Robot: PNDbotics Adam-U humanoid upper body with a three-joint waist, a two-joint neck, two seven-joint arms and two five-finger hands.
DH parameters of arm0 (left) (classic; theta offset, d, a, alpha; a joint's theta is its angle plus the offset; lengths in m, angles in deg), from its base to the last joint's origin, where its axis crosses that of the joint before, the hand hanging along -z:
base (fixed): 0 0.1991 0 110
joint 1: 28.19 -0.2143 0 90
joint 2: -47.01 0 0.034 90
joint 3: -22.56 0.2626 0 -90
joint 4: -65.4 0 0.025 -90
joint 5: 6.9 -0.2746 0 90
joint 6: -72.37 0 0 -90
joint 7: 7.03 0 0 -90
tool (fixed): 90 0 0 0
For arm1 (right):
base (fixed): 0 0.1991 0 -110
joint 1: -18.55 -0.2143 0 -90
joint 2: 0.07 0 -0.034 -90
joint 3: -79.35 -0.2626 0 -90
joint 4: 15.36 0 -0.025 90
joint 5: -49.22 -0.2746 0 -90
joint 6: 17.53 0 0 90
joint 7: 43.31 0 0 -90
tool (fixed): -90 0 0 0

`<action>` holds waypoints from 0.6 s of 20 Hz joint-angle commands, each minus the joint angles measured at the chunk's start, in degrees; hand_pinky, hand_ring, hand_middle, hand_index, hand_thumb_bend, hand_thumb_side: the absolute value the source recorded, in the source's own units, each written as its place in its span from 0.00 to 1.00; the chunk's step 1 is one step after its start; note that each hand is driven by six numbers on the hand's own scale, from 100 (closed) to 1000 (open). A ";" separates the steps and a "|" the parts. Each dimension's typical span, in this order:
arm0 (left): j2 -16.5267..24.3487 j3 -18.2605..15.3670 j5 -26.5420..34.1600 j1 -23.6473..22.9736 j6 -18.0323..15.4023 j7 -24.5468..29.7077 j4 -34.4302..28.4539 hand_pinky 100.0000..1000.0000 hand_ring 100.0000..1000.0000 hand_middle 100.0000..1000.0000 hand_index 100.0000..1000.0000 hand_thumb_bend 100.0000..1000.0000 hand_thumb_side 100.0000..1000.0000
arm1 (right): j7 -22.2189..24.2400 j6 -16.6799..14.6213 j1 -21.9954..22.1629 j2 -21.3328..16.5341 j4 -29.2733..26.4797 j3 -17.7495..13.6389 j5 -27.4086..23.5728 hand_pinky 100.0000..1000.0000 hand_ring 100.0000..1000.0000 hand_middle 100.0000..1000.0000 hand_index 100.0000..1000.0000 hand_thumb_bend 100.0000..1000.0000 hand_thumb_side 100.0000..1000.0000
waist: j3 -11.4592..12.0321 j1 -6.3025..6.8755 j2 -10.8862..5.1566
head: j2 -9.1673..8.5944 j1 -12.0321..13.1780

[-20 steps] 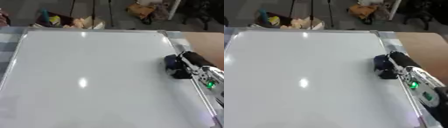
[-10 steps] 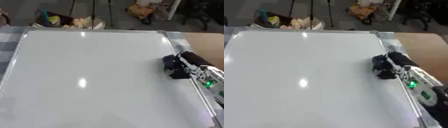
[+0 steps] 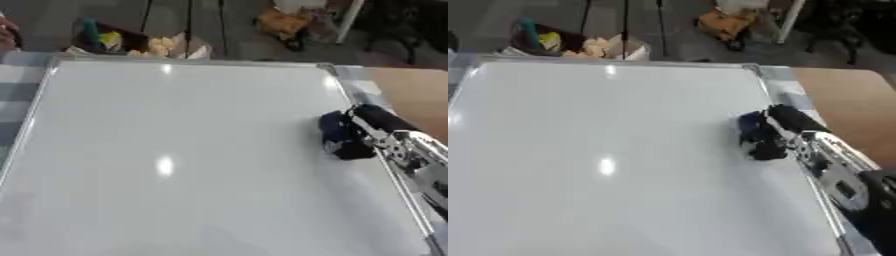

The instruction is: Wipe the whiteboard clean with a brush.

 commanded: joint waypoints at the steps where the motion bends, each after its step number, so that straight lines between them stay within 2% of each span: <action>1: 0.61 0.10 0.30 0.74 0.12 -0.08 -1.02 0.29 0.68 0.54 0.43 0.02 0.93 | 1.48 -0.21 -0.68 -1.87 -1.13 0.13 -0.05 0.46 0.50 0.15 0.28 0.00 0.33 | 0.08 0.10 -1.51 | -0.48 -0.20; 12: 0.60 0.14 0.34 0.76 0.30 -0.06 -1.02 0.29 0.68 0.54 0.43 0.02 0.93 | 3.54 0.14 -0.75 -1.86 -4.01 1.01 -1.54 0.45 0.49 0.15 0.28 0.00 0.36 | 0.09 0.00 -1.68 | -0.47 -0.25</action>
